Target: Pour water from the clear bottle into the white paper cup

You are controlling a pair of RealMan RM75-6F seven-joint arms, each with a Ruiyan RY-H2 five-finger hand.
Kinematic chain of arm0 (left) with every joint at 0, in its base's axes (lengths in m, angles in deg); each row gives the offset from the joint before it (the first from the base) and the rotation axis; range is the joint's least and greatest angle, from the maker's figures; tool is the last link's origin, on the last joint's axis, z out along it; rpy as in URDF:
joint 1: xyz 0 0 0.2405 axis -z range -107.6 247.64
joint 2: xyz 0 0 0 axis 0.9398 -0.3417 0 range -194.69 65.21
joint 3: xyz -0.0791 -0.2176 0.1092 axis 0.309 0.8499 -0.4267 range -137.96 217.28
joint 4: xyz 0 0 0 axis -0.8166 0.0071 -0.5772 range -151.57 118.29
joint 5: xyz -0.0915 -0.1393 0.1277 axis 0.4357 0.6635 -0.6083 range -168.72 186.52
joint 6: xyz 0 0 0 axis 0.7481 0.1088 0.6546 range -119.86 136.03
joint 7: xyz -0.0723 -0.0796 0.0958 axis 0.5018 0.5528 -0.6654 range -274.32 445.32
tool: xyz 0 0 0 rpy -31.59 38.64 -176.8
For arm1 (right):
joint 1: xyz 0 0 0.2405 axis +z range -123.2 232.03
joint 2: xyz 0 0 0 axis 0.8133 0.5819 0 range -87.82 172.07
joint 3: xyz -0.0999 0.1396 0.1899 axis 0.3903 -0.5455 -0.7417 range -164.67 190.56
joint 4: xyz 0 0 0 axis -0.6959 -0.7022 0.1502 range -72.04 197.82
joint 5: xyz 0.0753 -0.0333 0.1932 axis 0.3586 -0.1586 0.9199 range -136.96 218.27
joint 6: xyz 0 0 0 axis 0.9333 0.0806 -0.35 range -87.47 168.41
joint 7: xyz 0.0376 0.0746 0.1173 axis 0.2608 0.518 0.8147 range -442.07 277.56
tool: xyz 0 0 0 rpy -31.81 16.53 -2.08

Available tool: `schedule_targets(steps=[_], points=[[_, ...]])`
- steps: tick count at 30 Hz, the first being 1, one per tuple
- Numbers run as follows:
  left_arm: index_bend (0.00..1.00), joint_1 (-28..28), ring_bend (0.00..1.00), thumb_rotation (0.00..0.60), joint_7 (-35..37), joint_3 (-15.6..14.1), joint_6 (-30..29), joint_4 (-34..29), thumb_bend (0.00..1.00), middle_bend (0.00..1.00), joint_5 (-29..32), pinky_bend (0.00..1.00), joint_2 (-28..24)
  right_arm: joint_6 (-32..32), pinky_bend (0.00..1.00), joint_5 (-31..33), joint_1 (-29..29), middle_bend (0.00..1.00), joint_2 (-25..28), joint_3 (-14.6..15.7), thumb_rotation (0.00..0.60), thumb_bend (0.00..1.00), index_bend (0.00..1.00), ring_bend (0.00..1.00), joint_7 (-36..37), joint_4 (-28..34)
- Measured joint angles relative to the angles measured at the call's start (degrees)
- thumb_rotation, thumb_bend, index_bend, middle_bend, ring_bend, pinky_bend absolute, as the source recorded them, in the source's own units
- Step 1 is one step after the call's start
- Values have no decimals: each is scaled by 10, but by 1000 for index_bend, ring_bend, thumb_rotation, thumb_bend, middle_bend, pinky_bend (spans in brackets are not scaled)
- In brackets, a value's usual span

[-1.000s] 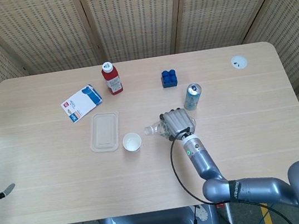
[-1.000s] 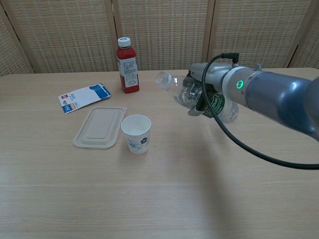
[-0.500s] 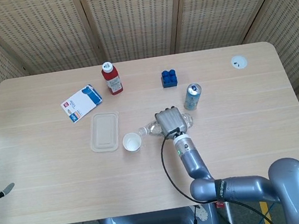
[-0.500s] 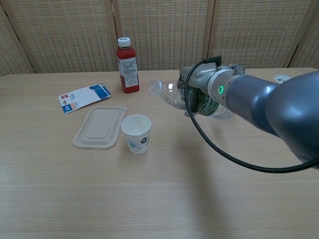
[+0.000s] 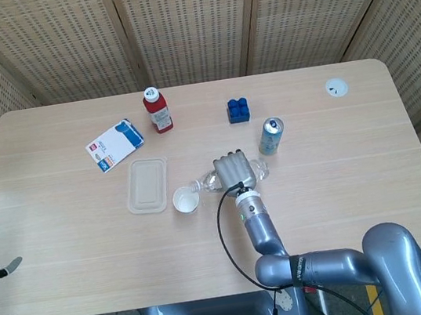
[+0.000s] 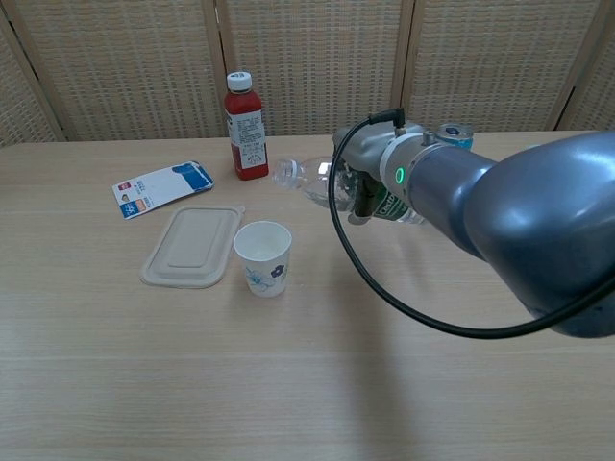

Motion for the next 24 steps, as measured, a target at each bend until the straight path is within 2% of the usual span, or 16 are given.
schedule_targets(steps=[15, 24], points=[[0, 1, 0, 600, 6, 0, 2, 1, 0, 0, 2, 0, -2, 20, 762, 4, 13, 578, -27, 0, 600, 832, 531, 512, -38, -31], [0, 1, 0, 600, 6, 1, 4, 2, 0, 0, 4, 0, -2, 31, 767, -17, 18, 581, -43, 7, 600, 832, 531, 518, -55, -55]])
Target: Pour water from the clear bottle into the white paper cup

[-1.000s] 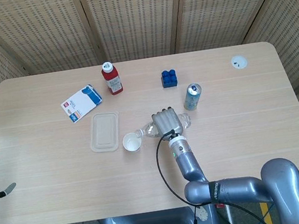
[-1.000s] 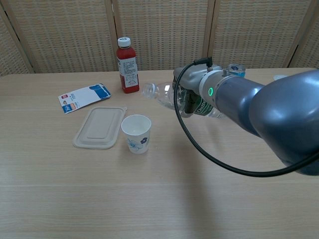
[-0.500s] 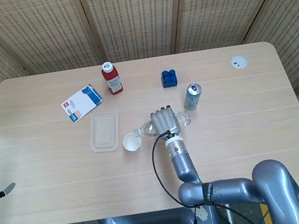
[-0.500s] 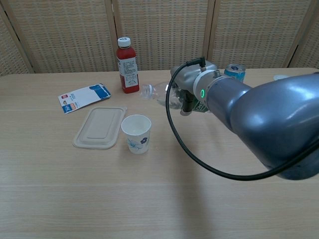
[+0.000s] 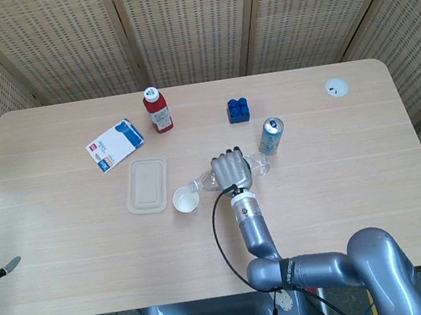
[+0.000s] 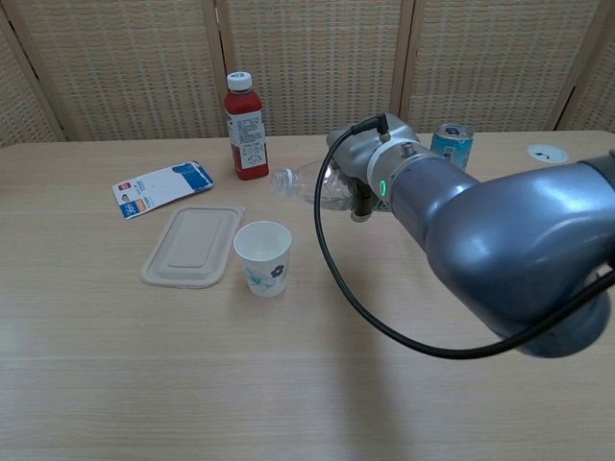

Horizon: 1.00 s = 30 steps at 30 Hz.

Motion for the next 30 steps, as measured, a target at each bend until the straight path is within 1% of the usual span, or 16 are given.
schedule_targets(steps=[7, 15, 20, 30], points=[[0, 1, 0, 600, -2, 0, 1, 0, 0, 0, 1, 0, 1, 7, 767, -18, 0, 582, -9, 7, 600, 832, 530, 519, -14, -14], [0, 1, 0, 600, -9, 0, 1, -1, 0, 0, 1, 0, 3, 7, 767, -25, -3, 582, -11, 5, 600, 832, 530, 519, -25, -15], [0, 1, 0, 600, -13, -2, 1, -2, 0, 0, -1, 0, 5, 12, 767, -32, -3, 583, -10, 9, 600, 832, 531, 519, -45, -17], [0, 1, 0, 600, -14, -2, 0, -4, 0, 0, -2, 0, 5, 19, 768, -47, -6, 583, -15, 13, 600, 832, 531, 519, -63, -23]])
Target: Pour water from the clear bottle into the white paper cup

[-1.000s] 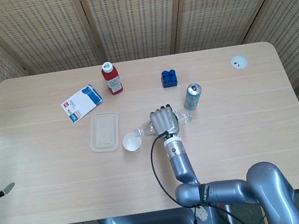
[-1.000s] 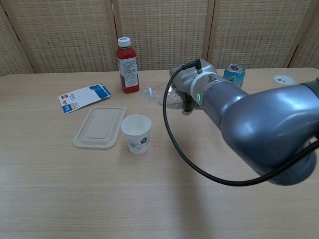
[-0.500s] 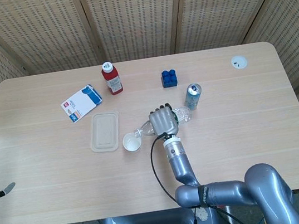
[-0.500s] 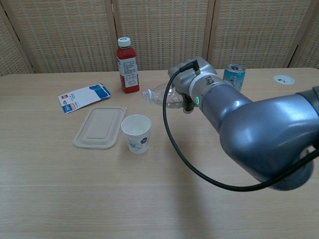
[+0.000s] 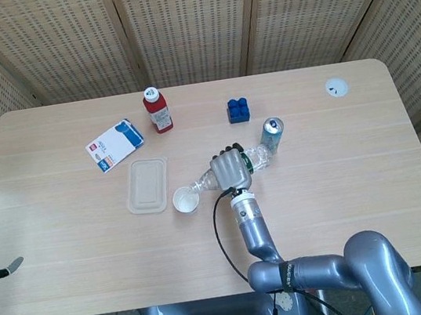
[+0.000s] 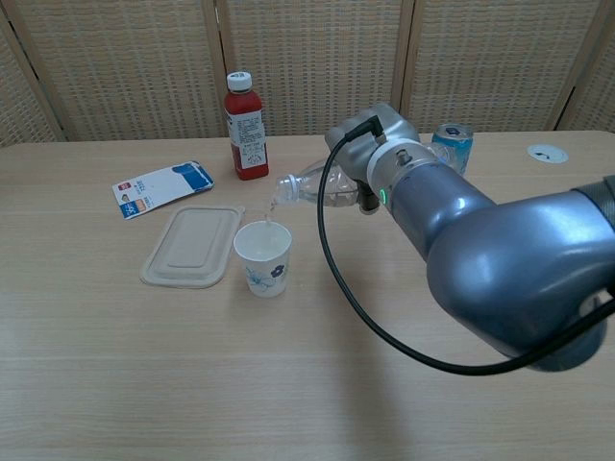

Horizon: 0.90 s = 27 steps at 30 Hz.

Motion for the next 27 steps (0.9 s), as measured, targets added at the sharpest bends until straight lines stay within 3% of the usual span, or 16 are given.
schedule_targets(steps=[27], points=[[0, -1, 0, 600, 5, 0, -1, -2, 0, 0, -1, 0, -2, 5, 768, -13, -11, 583, -6, -15, 600, 832, 530, 519, -20, -6]])
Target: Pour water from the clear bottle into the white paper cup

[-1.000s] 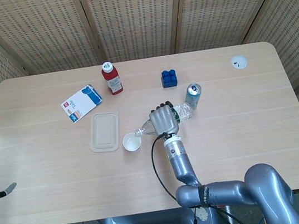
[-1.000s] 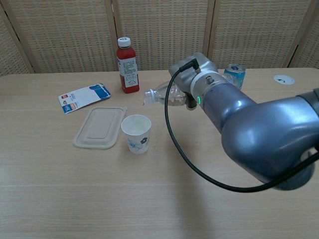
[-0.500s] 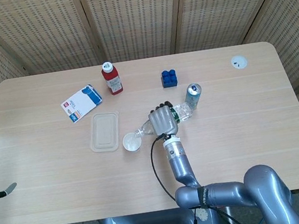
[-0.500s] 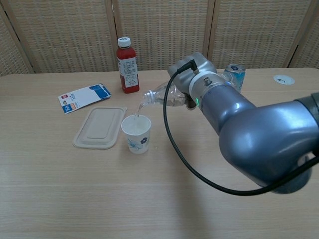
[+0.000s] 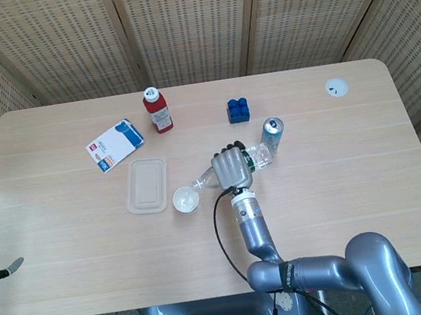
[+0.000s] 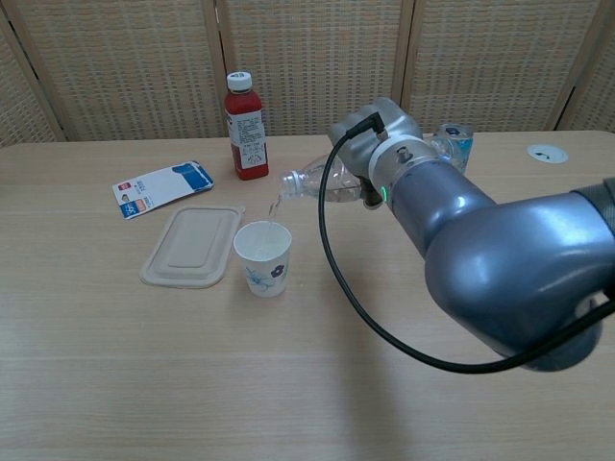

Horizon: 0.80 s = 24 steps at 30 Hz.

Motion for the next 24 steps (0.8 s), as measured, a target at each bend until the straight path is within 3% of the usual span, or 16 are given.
schedule_targets(steps=[14, 24], points=[[0, 0, 0, 600, 7, -1, 1, 0, 0, 0, -2, 0, -3, -27, 768, -10, -30, 585, 5, -38, 600, 832, 530, 519, 130, 26], [0, -4, 0, 600, 15, -4, -7, -3, 0, 0, -12, 0, -7, -44, 768, -52, -98, 586, 73, -52, 600, 832, 531, 519, 288, 121]])
